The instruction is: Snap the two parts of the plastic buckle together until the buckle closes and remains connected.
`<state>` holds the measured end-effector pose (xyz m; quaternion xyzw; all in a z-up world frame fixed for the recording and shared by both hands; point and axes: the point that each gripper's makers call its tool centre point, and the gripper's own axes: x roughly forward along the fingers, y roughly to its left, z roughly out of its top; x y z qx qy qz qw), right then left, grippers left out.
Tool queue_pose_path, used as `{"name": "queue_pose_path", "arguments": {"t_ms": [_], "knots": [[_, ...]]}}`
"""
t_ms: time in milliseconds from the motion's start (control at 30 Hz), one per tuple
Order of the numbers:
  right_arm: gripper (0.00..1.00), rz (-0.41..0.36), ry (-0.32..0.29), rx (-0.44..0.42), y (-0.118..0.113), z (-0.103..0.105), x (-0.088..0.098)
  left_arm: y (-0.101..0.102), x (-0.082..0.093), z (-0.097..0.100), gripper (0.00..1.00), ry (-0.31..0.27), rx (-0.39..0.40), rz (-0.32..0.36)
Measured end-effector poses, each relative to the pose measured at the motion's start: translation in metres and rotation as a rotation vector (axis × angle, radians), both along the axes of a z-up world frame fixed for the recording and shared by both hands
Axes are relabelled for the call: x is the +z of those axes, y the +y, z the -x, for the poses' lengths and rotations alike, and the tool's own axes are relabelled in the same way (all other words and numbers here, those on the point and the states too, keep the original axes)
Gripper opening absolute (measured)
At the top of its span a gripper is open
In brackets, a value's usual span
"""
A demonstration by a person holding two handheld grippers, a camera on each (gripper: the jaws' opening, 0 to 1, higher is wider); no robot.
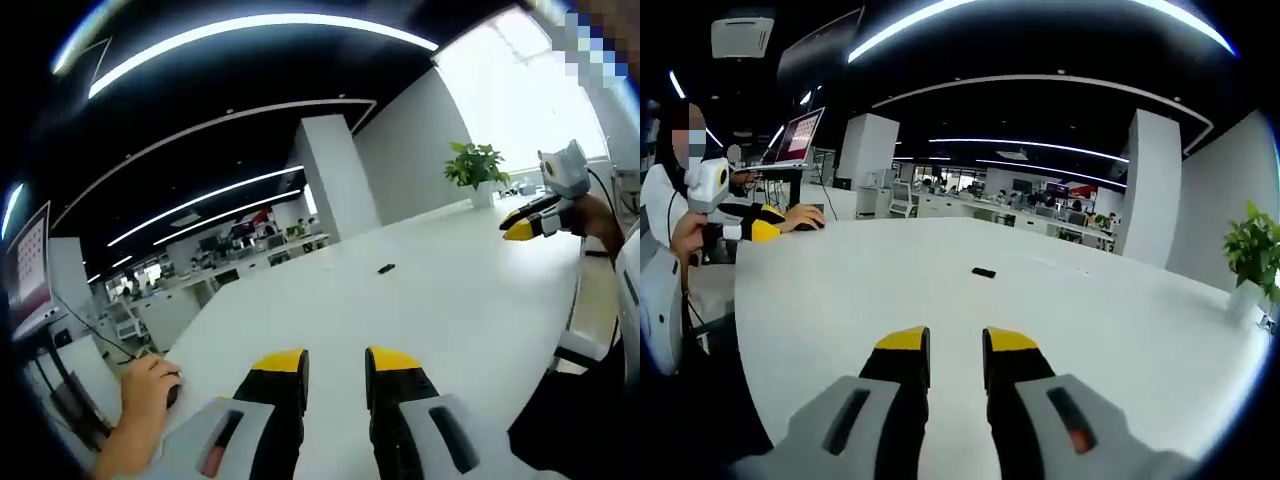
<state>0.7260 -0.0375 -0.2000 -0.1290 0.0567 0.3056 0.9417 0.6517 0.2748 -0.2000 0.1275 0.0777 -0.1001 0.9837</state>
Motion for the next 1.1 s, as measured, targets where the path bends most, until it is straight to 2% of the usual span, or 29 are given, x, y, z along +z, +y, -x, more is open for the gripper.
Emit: {"name": "queue_pose_path", "arguments": {"t_ms": [167, 533, 1100], "knots": [[0.21, 0.002, -0.020, -0.041, -0.006, 0.002, 0.006, 0.005, 0.005, 0.004, 0.25, -0.015, 0.023, -0.012], [0.21, 0.002, -0.031, -0.034, -0.005, 0.007, 0.011, 0.015, 0.004, 0.007, 0.27, -0.008, 0.069, -0.025], [0.21, 0.000, -0.012, -0.065, -0.036, 0.022, 0.008, 0.006, 0.006, 0.023, 0.27, -0.007, 0.132, -0.039]]}}
